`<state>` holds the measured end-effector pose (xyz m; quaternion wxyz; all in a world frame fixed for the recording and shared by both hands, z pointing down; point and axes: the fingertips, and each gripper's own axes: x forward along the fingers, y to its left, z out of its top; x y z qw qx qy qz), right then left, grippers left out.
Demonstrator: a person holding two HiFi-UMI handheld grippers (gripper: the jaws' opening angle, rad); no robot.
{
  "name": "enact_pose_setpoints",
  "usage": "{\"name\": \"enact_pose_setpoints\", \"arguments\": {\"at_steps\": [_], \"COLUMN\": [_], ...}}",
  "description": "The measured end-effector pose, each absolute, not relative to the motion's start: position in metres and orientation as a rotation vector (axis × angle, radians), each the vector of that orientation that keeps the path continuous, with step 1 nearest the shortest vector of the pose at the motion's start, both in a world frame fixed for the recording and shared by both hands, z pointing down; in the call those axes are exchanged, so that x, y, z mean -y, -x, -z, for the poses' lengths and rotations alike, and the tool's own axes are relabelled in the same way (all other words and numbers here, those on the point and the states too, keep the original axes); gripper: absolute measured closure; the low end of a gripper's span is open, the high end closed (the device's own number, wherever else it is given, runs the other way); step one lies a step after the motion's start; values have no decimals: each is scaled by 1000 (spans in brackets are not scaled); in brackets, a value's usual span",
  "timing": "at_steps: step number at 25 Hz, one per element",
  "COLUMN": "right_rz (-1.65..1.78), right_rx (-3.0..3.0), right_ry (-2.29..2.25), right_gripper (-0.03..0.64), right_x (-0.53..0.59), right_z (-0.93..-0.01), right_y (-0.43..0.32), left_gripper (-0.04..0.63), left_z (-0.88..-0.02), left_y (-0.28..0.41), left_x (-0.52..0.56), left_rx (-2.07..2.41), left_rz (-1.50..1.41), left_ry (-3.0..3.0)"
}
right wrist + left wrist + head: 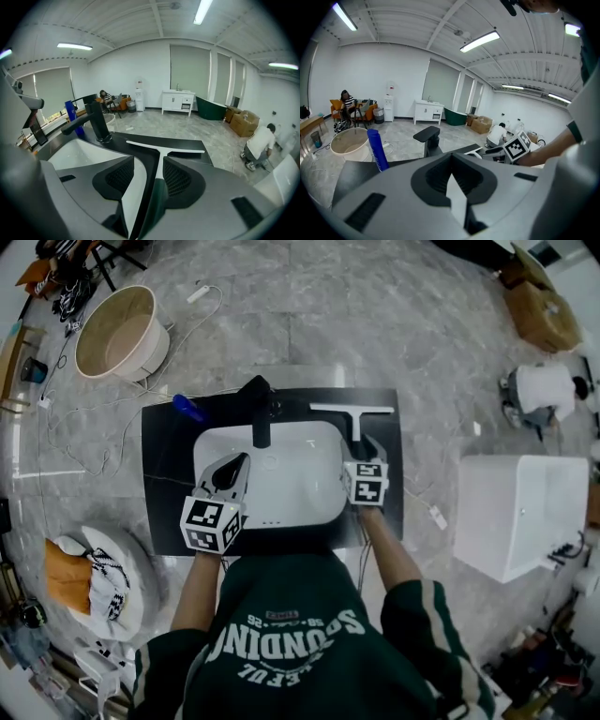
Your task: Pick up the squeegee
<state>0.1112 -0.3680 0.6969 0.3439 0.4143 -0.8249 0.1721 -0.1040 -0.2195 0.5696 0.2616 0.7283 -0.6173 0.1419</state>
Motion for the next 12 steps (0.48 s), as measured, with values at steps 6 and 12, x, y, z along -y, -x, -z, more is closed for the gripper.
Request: {"name": "enact_pose_setpoints", "arguments": {"at_steps": [6, 12], "right_rz": [-509, -604], "right_rx": [2087, 1979], "right_ry": [-1093, -1052], "right_gripper": [445, 445], "right_x": [393, 408], "right_z": [-723, -746], "right_y": [-122, -128], "left_gripper": [593, 593], "left_z": [-573, -576], "left_y": [108, 112], "left_x": [217, 210], "left_rx": [1690, 1714], "left_rz": [-394, -405], "left_ry": [-1931, -1882]}}
